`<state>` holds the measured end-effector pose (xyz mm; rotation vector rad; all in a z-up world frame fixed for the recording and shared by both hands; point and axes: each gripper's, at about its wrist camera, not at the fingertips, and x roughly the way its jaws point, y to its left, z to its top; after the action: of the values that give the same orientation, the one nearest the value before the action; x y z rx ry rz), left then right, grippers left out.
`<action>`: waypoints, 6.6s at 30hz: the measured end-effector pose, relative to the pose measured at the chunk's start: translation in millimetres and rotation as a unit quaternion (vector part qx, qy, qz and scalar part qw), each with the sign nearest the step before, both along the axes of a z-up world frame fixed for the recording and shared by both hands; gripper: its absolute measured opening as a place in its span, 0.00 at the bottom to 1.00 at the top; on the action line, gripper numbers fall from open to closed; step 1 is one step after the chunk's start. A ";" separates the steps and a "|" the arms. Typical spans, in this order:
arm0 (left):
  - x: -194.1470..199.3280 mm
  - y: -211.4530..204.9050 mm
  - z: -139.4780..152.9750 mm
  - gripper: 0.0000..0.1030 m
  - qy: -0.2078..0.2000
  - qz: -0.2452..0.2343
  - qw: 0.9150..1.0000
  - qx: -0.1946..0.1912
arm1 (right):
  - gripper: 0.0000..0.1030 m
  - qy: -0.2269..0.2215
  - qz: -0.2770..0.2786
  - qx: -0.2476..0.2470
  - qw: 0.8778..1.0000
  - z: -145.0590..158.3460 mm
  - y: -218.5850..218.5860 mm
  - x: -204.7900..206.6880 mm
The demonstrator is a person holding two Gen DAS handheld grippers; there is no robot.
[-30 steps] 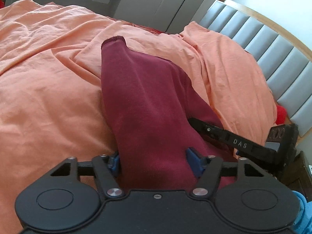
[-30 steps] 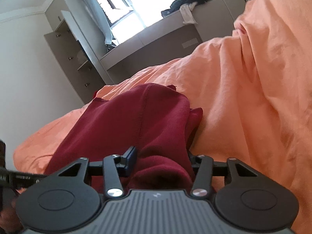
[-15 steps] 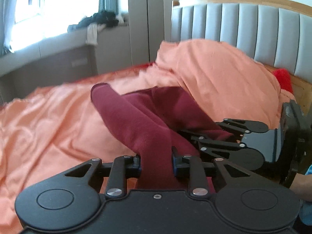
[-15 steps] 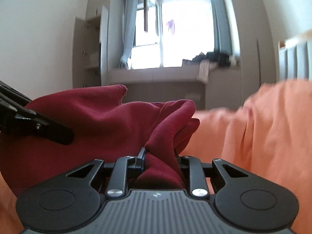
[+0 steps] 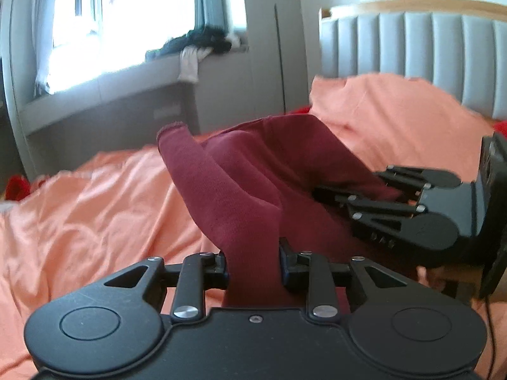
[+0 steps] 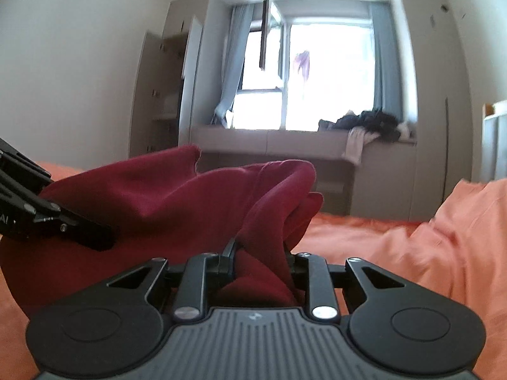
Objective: Fold small clothes
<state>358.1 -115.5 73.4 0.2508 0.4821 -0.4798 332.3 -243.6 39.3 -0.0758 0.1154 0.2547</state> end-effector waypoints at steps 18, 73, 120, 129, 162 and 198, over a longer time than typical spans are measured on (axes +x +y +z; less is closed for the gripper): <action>9.3 16.4 -32.8 0.48 0.005 0.054 0.998 -0.042 | 0.61 0.046 -0.033 0.001 0.998 -20.1 -7.0 13.6; -199.2 68.0 -21.8 1.00 -0.153 0.212 0.959 -0.110 | 1.00 -0.124 -0.104 0.086 0.983 2.6 -2.3 -211.9; -210.3 104.1 -83.9 1.00 -0.116 0.232 0.960 -0.105 | 1.00 0.002 -0.099 0.073 0.992 -38.2 8.1 -221.3; -207.9 104.7 -84.6 1.00 -0.114 0.232 0.960 -0.107 | 1.00 0.007 -0.100 0.085 0.991 -37.7 5.7 -220.2; -208.5 104.7 -84.8 1.00 -0.114 0.232 0.960 -0.107 | 1.00 0.008 -0.100 0.086 0.991 -38.0 6.2 -219.9; -207.3 106.9 -85.3 1.00 -0.115 0.237 0.959 -0.107 | 1.00 0.005 -0.103 0.088 0.991 -38.1 8.0 -221.2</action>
<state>150.8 -8.6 -11.9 -0.0223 0.2459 -0.0298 111.1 -235.7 1.2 0.1127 0.1097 0.0576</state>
